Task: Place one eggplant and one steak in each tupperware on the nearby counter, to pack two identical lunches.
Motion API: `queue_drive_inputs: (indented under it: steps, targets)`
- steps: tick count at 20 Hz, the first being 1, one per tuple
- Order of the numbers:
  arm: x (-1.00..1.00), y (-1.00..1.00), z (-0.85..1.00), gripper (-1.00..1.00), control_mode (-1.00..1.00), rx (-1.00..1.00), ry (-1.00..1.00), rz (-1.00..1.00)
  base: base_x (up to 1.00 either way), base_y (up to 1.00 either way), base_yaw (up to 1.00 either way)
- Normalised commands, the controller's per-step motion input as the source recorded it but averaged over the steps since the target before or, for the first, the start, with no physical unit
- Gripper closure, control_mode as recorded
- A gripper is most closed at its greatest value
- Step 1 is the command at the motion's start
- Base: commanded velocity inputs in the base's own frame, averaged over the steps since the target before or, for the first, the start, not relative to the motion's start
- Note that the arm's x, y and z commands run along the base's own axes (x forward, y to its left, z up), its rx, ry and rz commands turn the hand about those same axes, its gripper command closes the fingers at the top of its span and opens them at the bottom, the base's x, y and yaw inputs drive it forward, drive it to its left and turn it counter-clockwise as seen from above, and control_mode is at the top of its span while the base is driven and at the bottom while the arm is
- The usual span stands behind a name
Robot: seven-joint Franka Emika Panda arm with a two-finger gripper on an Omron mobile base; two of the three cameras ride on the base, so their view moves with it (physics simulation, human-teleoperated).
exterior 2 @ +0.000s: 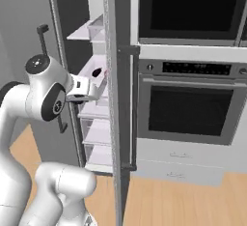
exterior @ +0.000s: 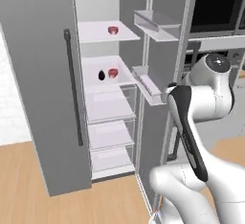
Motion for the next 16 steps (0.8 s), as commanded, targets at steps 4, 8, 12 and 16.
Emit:
queue_drive_inputs:
  steps: [4, 8, 12, 16]
  targets:
    - [0.00, 0.00, 0.00, 1.00, 1.00, 0.00, 0.00, 0.00, -0.04, -0.98, -0.38]
    - [0.00, 0.00, 0.00, 1.00, 1.00, 0.00, 0.00, 0.00, 0.00, -0.86, -0.43]
    - [0.00, 0.00, 0.00, 1.00, 1.00, 0.00, 0.00, 0.00, 0.02, -0.86, -0.43]
    - [0.00, 0.00, 0.00, 1.00, 1.00, 0.00, 0.00, 0.00, 0.22, -0.73, -0.37]
